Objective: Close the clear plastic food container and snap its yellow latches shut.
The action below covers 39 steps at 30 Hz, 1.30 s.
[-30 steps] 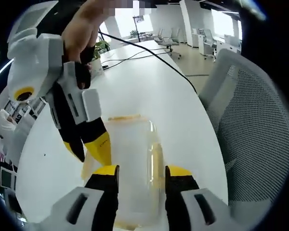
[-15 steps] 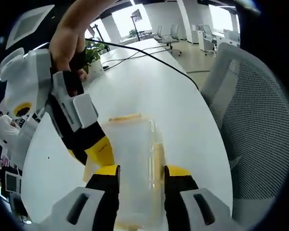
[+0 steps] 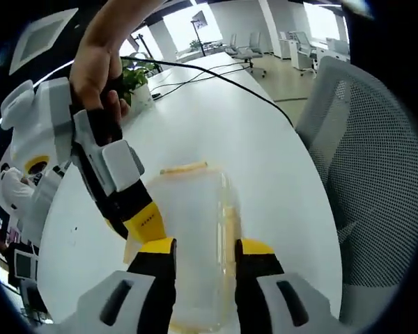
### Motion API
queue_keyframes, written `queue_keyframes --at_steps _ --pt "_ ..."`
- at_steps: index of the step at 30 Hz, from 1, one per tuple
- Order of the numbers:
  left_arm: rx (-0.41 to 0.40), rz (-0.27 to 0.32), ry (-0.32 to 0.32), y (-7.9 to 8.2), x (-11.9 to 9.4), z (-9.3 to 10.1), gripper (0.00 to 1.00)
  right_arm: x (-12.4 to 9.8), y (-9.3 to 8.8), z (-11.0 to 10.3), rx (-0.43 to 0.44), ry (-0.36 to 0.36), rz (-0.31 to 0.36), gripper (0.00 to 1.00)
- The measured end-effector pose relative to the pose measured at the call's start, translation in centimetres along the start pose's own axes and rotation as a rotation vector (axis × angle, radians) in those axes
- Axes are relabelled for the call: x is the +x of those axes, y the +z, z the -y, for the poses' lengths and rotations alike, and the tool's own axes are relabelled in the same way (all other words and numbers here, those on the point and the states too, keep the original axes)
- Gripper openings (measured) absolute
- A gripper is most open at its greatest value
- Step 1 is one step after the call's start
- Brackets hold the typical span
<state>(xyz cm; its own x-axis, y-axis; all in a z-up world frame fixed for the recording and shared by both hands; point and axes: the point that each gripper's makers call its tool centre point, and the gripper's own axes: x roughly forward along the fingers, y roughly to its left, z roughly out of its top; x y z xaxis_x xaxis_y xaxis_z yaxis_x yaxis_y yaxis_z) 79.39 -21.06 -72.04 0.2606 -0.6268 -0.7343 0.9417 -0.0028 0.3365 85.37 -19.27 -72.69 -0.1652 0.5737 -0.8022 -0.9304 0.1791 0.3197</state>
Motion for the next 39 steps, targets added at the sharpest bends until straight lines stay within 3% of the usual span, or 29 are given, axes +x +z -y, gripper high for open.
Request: queue_keyframes --at_steps 7,20,24,30,35,39 --pt "0.002 0.004 -0.009 0.0 -0.1 -0.4 0.25 0.0 0.0 0.1 0.010 0.003 0.023 0.31" --pt "-0.003 -0.009 -0.012 0.4 0.2 -0.1 0.25 0.2 0.3 0.0 -0.027 0.002 -0.077 0.26" --pt "-0.031 0.032 -0.028 0.6 0.1 0.0 0.25 0.0 0.3 0.1 -0.007 0.016 -0.070 0.30" --pt "-0.024 0.018 -0.039 0.7 0.1 0.1 0.25 -0.3 0.3 0.2 -0.108 0.013 -0.130 0.30" --pt "-0.023 0.019 -0.025 0.8 0.2 0.3 0.23 -0.8 -0.2 0.5 -0.047 0.009 -0.169 0.28" --pt "-0.023 0.027 -0.022 0.8 0.2 0.2 0.23 -0.6 -0.3 0.4 -0.071 0.021 -0.186 0.28"
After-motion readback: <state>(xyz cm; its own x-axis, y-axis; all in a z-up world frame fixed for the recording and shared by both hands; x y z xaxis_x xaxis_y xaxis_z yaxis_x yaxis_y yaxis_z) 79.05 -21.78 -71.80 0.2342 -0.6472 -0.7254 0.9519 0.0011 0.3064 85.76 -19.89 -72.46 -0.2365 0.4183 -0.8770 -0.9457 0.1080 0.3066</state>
